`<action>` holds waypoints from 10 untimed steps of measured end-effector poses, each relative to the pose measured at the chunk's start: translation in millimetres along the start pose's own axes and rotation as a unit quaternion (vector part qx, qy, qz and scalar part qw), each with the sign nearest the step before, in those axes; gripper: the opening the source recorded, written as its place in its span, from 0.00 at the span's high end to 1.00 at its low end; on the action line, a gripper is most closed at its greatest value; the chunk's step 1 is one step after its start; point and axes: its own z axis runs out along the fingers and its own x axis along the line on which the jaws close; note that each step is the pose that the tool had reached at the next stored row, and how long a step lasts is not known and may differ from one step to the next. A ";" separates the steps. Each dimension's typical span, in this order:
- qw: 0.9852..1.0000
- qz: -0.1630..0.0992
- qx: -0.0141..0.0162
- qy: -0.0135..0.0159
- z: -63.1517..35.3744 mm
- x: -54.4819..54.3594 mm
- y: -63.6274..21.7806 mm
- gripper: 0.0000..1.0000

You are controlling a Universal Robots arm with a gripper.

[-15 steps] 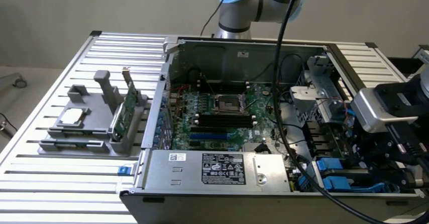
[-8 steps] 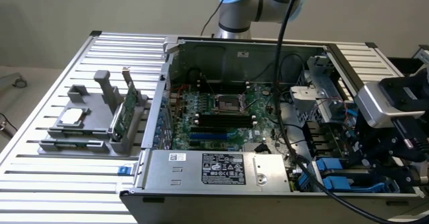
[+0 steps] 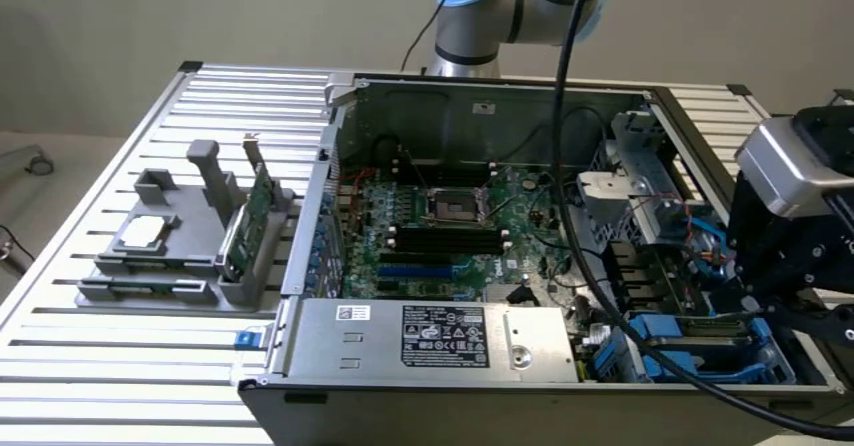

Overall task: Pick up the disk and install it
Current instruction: 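Insert the disk into the insertion slot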

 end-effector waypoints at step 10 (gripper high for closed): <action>1.000 0.000 0.000 0.000 -21.1 -2.2 0.5 0.89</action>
